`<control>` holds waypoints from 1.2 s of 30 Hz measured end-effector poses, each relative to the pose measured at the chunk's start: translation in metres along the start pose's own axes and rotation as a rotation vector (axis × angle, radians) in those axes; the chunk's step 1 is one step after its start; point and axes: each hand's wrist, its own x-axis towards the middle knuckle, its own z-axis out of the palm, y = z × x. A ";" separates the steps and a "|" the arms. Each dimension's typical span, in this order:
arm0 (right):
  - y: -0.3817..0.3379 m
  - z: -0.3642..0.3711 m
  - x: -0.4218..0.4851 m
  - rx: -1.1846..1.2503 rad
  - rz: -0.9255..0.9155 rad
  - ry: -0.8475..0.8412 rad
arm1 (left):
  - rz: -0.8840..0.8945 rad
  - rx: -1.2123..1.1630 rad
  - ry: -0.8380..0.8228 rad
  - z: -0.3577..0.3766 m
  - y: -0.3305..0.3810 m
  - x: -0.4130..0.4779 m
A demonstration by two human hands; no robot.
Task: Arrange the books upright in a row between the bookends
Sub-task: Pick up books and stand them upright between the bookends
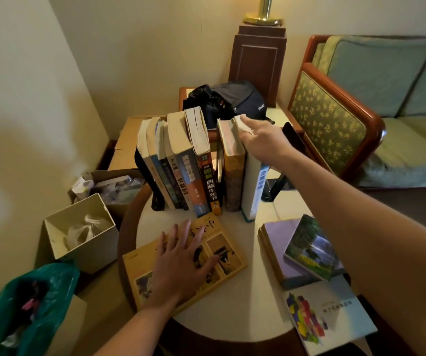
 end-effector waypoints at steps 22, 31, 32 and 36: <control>0.069 0.053 -0.117 0.083 -0.257 0.111 | -0.004 -0.016 0.016 0.000 0.000 0.000; 0.080 0.117 -0.191 0.021 -0.068 -0.163 | -0.005 -0.109 0.112 0.009 -0.005 -0.003; 0.082 0.128 -0.198 0.017 -0.043 -0.237 | -0.020 -0.125 0.130 0.009 -0.005 -0.007; 0.083 0.159 -0.208 -0.040 0.019 -0.294 | -0.098 -0.161 0.164 0.008 -0.007 -0.033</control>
